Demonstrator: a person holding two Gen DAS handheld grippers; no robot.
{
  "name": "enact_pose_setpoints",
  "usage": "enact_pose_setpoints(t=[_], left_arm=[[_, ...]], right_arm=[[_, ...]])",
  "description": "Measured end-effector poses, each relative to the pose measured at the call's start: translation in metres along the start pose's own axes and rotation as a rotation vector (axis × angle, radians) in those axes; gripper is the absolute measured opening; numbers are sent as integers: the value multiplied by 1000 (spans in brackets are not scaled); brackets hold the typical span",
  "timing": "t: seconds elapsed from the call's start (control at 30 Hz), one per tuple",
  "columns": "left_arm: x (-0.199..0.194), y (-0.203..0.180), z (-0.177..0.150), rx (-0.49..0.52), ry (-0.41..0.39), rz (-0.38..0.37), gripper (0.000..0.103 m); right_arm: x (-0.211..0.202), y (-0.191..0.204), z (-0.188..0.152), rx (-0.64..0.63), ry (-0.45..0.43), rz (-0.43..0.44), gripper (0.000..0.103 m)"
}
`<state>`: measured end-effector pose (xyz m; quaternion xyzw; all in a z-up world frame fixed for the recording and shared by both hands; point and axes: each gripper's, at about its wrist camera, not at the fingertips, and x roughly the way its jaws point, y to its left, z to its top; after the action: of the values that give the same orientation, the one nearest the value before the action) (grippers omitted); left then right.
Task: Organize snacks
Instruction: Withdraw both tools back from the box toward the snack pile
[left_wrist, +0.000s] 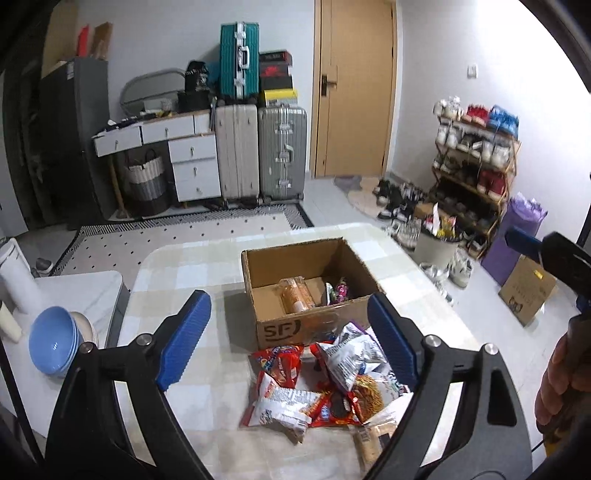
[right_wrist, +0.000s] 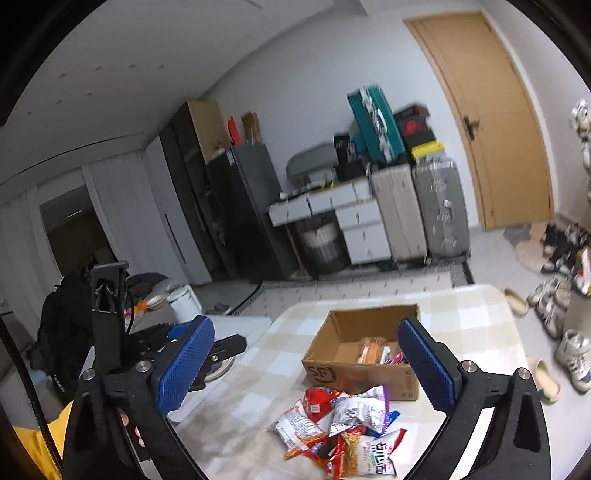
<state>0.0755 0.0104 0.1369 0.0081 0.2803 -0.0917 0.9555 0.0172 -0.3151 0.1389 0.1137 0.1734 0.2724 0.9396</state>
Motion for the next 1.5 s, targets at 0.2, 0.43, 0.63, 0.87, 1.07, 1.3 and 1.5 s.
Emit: enact_pose_setpoints(t=[0.2,0.43,0.63,0.87,1.07,1.3,1.5], left_arm=[[-49,13,-39,-47,-70,16,102],[-88,18,-77,-55,-155,55,102],[-90,8,-117,-45,-145,63,102],[-52,-4,-144,-20,-108,57,102],[-19,-7,-151,-7,-96,50,102],[11,-1,-168,-30,-56,41,102],[32,-1,-177,-20,-43,37,102]], right_arm=[[-40,27,-26,-125,-81,-36,103],[-43,42,-71,-215,-82,-109,103],[-31,34,-102,-229,-55,-125,103],[-8,19,-130,-216,-20,-144,103],[11,5,-146,-187,15,-163,103],[23,-10,-160,-160,33,-158,103],[33,-16,-166,-140,48,-152,103]])
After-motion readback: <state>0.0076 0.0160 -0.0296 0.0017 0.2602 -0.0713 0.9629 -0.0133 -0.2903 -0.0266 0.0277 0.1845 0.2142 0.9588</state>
